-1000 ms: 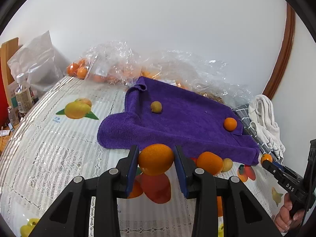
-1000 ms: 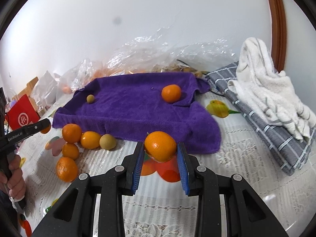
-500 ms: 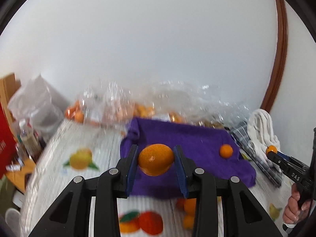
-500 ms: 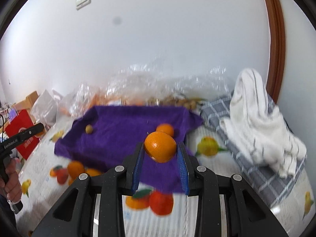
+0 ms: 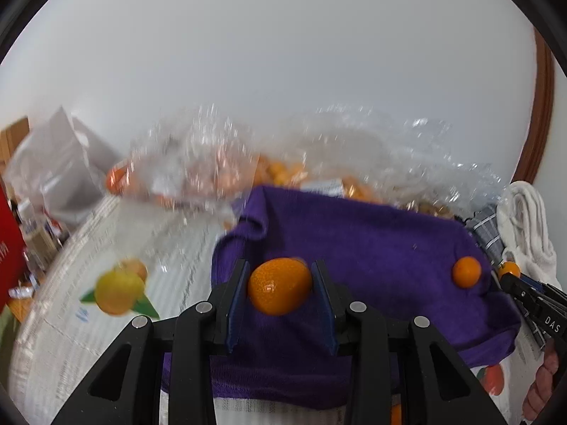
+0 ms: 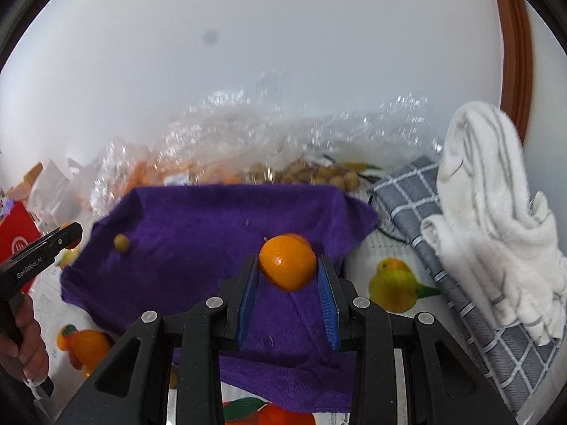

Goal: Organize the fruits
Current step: 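Lift the orange in the right gripper while the left gripper carries its orange over the towel, then lower and open the right gripper on the towel while the left gripper releases its orange there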

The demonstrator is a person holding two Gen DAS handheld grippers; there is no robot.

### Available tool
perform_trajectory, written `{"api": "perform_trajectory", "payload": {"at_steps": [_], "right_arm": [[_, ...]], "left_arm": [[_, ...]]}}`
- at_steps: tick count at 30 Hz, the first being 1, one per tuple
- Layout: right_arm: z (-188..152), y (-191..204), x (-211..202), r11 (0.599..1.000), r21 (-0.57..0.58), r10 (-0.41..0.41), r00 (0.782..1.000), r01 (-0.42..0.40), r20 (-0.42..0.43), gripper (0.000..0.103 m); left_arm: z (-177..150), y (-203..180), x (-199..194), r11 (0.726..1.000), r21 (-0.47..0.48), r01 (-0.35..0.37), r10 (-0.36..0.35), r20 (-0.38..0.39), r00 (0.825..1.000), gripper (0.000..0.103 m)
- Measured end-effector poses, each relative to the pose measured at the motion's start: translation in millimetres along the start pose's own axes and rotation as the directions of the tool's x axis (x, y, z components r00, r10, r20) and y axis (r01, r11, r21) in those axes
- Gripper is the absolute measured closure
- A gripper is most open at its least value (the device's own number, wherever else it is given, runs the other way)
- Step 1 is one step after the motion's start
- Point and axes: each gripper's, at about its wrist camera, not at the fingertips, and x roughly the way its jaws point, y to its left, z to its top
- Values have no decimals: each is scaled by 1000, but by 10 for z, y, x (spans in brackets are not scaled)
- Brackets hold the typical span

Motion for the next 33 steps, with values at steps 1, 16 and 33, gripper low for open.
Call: {"api": "perform_trajectory", "payload": {"at_steps": [1, 16, 33], "right_arm": [[-13, 4, 33, 1000, -4, -6, 1000, 6, -8, 70], [-192, 149, 319, 994, -86, -79, 994, 73, -71, 70], [-218, 155, 408, 995, -82, -68, 991, 59, -117, 70]], "left_arm": [[-14, 19, 46, 1000, -7, 9, -9, -28, 1000, 69], [-146, -53, 168, 999, 31, -15, 16, -49, 999, 69], [-169, -102, 293, 998, 65, -21, 28, -120, 992, 69]]}}
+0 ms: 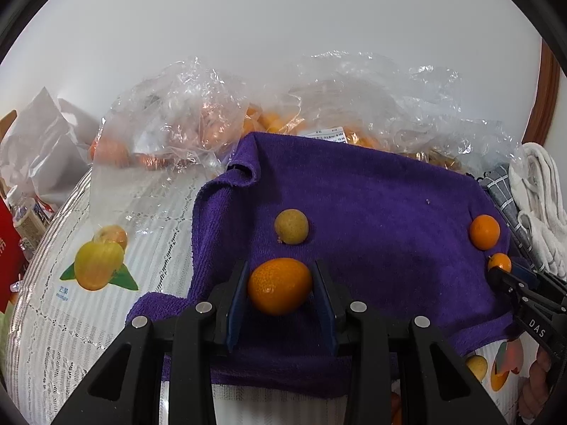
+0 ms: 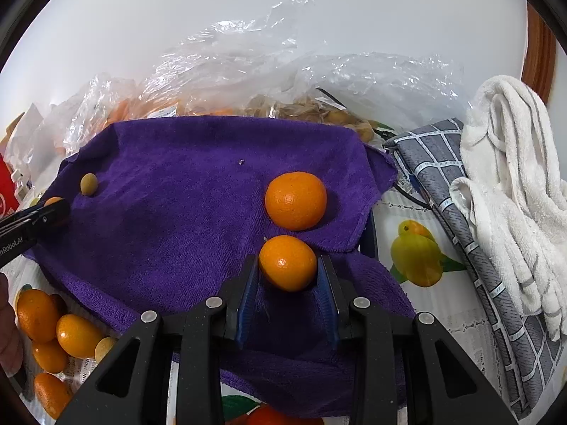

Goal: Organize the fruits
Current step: 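Lower and open the right gripper on the towel while the left gripper releases its orange there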

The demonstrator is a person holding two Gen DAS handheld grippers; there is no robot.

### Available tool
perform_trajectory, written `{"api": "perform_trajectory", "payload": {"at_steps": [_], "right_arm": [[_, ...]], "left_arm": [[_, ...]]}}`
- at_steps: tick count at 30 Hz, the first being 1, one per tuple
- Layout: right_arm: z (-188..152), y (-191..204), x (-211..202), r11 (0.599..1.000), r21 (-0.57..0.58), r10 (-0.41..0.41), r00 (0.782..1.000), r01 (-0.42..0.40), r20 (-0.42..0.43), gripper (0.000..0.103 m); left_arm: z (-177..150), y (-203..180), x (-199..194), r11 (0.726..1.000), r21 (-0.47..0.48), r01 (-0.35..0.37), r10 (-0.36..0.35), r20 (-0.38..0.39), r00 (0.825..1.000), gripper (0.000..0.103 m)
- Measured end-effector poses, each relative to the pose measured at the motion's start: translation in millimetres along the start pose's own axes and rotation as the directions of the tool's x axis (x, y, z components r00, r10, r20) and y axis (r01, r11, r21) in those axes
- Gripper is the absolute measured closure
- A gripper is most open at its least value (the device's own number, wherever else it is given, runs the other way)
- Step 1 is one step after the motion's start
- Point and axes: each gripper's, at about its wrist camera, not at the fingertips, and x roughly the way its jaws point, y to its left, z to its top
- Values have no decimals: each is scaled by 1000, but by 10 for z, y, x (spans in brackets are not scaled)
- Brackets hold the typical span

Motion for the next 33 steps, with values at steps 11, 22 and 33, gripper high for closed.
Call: {"api": "perform_trajectory", "payload": {"at_steps": [11, 22, 33], "right_arm": [[-11, 44, -36, 1000, -16, -9, 1000, 9, 11, 53], [-61, 132, -226, 999, -29, -23, 996, 26, 81, 22], [-43, 218, -468, 998, -60, -27, 987, 36, 156, 20]], "left_arm": [[-7, -4, 5, 1000, 4, -1, 1, -3, 1000, 68], [-16, -51, -35, 1000, 25, 16, -17, 15, 1000, 52], [-9, 62, -204, 999, -50, 15, -9, 108, 994, 45]]}}
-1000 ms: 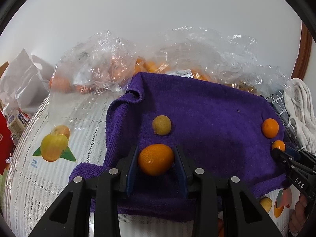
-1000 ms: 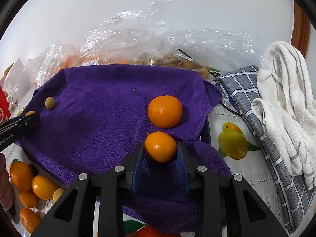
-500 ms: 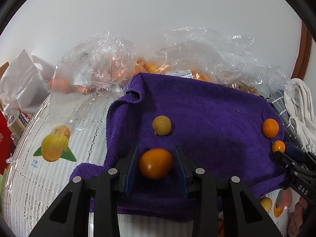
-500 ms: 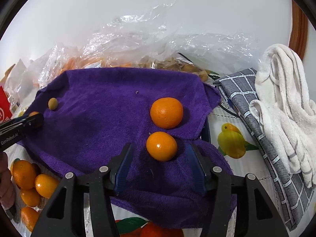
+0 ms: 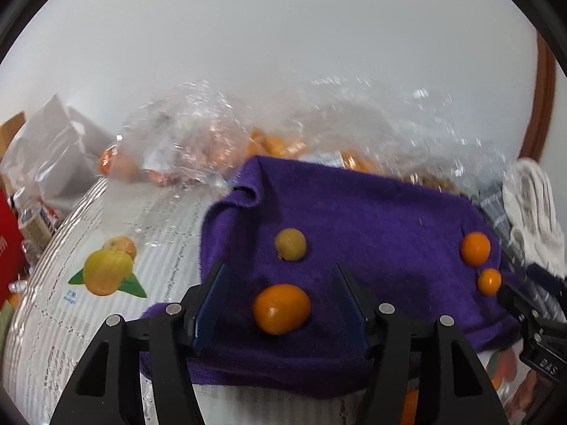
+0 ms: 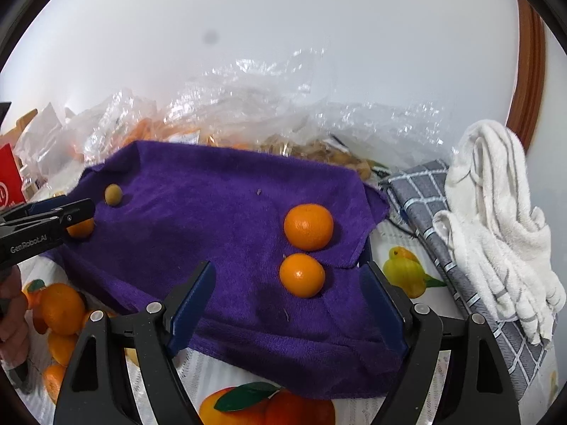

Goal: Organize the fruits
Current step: 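Lower and open the right gripper on the towel while the left gripper releases its orange there, then raise both open grippers away from the towel toward the fruit on the sheet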

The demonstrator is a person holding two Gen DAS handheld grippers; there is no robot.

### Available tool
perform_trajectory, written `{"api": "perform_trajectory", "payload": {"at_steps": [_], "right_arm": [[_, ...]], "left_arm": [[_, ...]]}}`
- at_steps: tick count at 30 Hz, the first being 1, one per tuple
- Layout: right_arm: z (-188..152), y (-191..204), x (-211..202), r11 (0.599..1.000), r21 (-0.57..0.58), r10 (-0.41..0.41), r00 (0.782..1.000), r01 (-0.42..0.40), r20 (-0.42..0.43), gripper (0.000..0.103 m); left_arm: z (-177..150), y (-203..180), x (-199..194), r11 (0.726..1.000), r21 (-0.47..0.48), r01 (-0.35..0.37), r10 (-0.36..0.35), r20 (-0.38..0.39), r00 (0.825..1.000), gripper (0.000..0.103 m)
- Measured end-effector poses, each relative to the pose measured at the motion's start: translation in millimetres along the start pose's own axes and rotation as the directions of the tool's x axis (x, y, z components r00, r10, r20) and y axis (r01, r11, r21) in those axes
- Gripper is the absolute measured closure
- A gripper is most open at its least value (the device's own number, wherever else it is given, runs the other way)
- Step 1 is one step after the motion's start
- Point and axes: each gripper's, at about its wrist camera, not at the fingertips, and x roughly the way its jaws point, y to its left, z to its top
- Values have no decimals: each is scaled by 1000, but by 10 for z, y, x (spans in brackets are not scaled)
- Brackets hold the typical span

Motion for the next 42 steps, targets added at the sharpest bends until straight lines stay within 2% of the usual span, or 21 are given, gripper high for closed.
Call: {"api": "perform_trajectory", "payload": {"at_steps": [2, 5, 10, 17, 20, 23, 27, 31, 33, 38, 42], "right_arm": [[49, -18, -75, 1000, 14, 8, 1000, -8, 8, 21], [107, -86, -217, 998, 64, 14, 1000, -15, 27, 20], [104, -174, -383, 995, 101, 15, 1000, -14, -11, 20], [-91, -151, -656, 998, 59, 10, 999, -7, -49, 24], [-172, -111, -796, 999, 30, 18, 999, -17, -45, 26], [-264, -154, -832, 994, 81, 77, 996, -73, -52, 27], [-404, -103, -735, 982, 138, 143, 986, -131, -84, 40], [-485, 70, -611, 979, 110, 183, 976, -169, -122, 50], [-485, 190, -532, 982, 72, 182, 973, -174, -140, 61], [-389, 330, -373, 977, 48, 213, 962, -208, -169, 61], [-317, 395, -249, 971, 55, 238, 953, -232, -187, 61]], "left_arm": [[9, 62, -34, 999, -39, 28, -27, 21, 999, 45], [16, 77, -91, 999, -48, -1, 4, 58, 998, 45], [21, 82, -147, 999, -48, 10, -6, 93, 996, 45], [137, 113, -495, 1000, 9, 0, -1, 192, 981, 45], [67, 178, -644, 999, 17, -28, 25, 174, 984, 45], [-101, 234, -715, 997, 63, -47, 40, 111, 993, 45], [-401, 380, -816, 993, 94, -65, 63, 30, 998, 45], [-603, 493, -900, 995, 79, -54, 54, -5, 999, 44], [-652, 540, -913, 996, 76, -54, 55, -8, 998, 41], [-641, 644, -866, 1000, 20, -16, 16, -40, 999, 41], [-676, 623, -835, 1000, 23, -6, 7, -57, 998, 41]]}}
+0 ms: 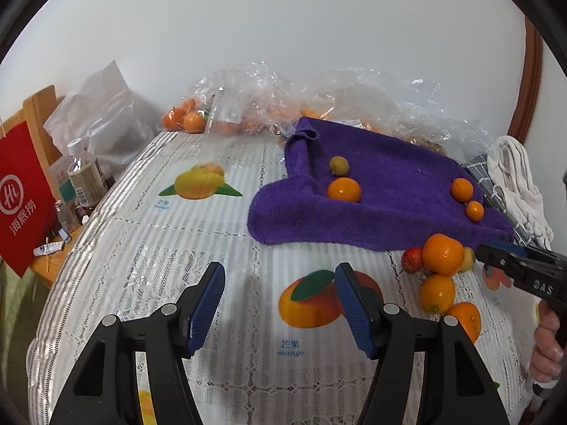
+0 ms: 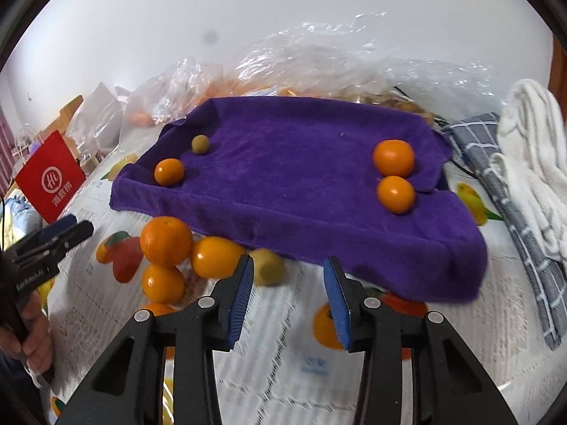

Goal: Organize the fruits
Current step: 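Raise both open grippers away from the towel toward the fruit on the sheet, then close the right gripper around a small yellow-green fruit on the sheet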

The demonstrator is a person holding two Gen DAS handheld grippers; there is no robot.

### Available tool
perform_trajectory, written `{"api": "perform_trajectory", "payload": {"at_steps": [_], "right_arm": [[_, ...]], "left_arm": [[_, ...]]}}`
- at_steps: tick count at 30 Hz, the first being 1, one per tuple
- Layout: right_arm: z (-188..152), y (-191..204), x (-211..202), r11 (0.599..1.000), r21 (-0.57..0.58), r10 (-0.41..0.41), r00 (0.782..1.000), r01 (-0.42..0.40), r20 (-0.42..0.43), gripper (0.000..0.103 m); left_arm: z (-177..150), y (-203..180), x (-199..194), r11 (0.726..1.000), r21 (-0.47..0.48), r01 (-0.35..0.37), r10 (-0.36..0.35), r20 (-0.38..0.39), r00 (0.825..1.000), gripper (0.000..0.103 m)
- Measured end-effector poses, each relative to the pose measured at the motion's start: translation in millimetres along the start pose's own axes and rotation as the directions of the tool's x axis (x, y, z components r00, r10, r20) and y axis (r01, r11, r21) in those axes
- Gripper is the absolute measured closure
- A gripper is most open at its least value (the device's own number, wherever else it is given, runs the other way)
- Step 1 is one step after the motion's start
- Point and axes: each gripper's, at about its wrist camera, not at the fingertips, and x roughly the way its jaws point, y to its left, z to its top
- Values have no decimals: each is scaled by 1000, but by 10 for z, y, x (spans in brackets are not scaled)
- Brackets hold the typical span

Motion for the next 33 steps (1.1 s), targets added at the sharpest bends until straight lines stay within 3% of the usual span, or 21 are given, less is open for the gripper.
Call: {"api": "perform_trajectory", "payload": {"at_steps": [7, 10, 11, 17, 20, 29, 33], "right_arm": [[-17, 48, 173, 1000, -1, 26, 999, -26, -34, 61], [-34, 24, 180, 998, 13, 66, 997, -65, -43, 75], [-36, 10, 167, 998, 18, 65, 997, -64, -43, 75], [-112, -184, -109, 1000, 21, -7, 1000, 7, -1, 75], [-176, -251, -160, 997, -27, -67, 998, 66, -19, 75], [-292, -244, 45, 996, -54, -78, 995, 75, -61, 73], [-331, -258, 14, 995, -57, -80, 996, 79, -28, 75]], "left_arm": [[-7, -30, -3, 1000, 17, -1, 1, 2, 1000, 41], [-7, -24, 22, 1000, 18, 0, 0, -8, 1000, 41], [-5, -19, 24, 1000, 15, 0, 1, -12, 1000, 41], [-7, 21, 59, 1000, -6, -3, 3, -32, 999, 41], [-11, 12, 83, 1000, -6, -16, 16, -44, 999, 41], [-9, 30, 88, 1000, -23, -1, 0, -54, 999, 41], [-6, 57, 107, 999, -43, 13, -15, -63, 998, 41]]}}
